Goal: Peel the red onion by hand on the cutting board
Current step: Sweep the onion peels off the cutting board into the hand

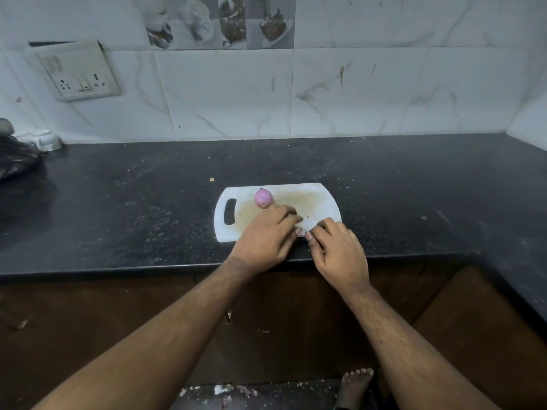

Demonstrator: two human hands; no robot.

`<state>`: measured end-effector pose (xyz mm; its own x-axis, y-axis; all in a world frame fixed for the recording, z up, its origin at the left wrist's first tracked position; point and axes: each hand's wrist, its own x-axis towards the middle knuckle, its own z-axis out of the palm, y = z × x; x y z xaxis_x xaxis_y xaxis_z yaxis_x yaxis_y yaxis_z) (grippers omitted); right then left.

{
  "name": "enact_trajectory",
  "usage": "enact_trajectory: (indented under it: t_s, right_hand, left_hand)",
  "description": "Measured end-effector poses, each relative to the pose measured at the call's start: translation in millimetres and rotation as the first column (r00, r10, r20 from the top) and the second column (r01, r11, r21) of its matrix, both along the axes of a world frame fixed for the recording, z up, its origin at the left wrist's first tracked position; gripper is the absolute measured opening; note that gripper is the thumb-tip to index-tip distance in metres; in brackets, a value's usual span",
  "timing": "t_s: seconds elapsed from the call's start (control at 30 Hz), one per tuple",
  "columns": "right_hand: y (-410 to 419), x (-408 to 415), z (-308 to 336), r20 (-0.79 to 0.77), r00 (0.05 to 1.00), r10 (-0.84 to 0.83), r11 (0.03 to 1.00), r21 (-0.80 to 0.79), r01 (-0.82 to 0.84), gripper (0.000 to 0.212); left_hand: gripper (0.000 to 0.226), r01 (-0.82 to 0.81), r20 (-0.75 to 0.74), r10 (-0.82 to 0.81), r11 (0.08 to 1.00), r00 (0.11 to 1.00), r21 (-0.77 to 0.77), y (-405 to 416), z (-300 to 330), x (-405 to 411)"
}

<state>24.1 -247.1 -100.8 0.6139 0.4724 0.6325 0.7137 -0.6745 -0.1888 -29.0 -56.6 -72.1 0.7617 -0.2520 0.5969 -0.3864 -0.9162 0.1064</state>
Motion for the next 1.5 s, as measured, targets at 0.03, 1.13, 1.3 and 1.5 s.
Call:
enact_trajectory:
  t_s: [0.03,1.13,1.3,1.5]
  right_hand:
    - [-1,-2,-3,0.025,1.000,-0.001,1.000,0.000,0.001,0.025]
    - [-58,7,40,-0.340,0.489,0.803,-0.148,0.681,0.718,0.048]
    - [-51,-21,42,-0.220,0.407,0.887,-0.204,0.605,0.770,0.052]
    - [-32,-107,38,-0.175,0.363,0.915,-0.219,0.540,0.813,0.051]
  left_hand:
    - [0.039,0.018,-0.037,-0.017,0.998,0.999,0.053,-4,-7,-9]
    - [0.042,-0.109,-0.086,0.108,0.994,0.990,-0.016,-118,-55,-2]
    - [0.024,-0.173,-0.146,0.105,0.776,0.984,-0.607,-128,-45,-41]
    - [0.029,-0.274,-0.274,-0.024,-0.003,0.961,-0.962,-157,-28,-108]
